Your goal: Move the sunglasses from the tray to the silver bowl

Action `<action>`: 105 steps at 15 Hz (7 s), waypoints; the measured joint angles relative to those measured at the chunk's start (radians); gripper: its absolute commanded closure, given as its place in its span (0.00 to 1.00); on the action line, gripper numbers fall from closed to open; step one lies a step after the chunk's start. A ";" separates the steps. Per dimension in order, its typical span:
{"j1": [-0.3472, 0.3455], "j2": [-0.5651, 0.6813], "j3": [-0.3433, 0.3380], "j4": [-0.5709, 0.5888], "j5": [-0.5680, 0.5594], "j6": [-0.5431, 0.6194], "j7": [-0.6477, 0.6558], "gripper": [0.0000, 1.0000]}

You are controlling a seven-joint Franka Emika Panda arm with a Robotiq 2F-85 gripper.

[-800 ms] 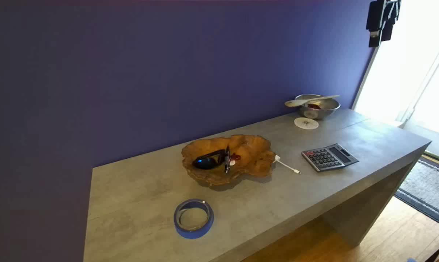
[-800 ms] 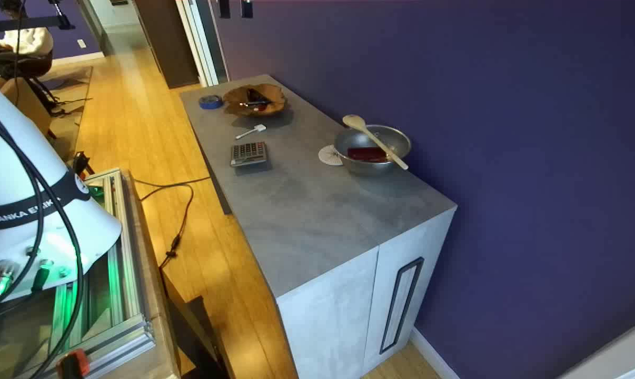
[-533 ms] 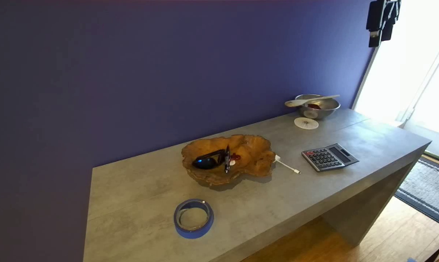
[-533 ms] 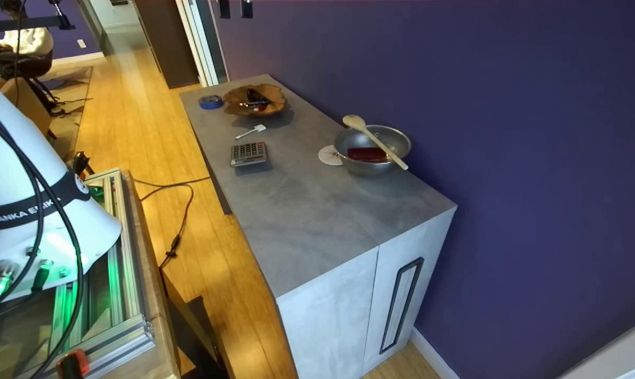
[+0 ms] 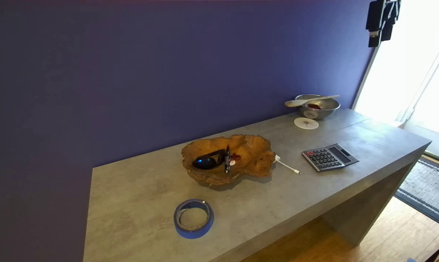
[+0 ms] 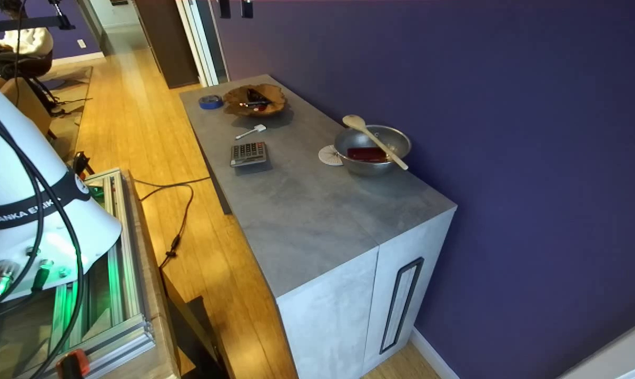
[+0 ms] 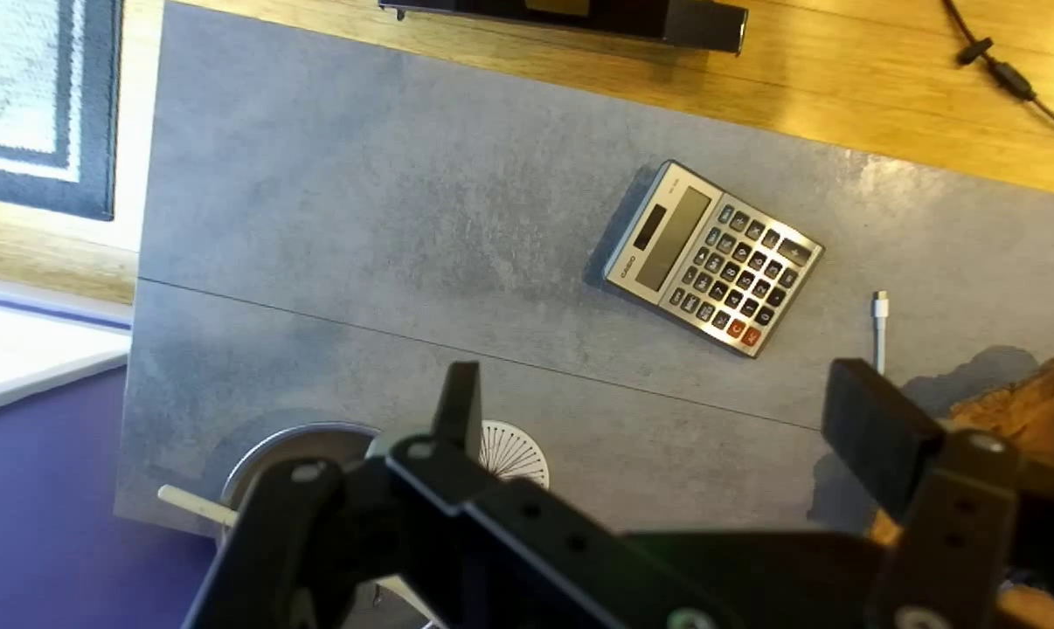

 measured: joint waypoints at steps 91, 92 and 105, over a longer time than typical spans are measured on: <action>0.398 0.720 0.136 0.578 -0.174 0.194 -0.296 0.99; 0.385 0.716 0.133 0.570 -0.170 0.192 -0.295 0.99; -0.022 0.405 0.090 0.116 0.089 0.174 -0.781 0.95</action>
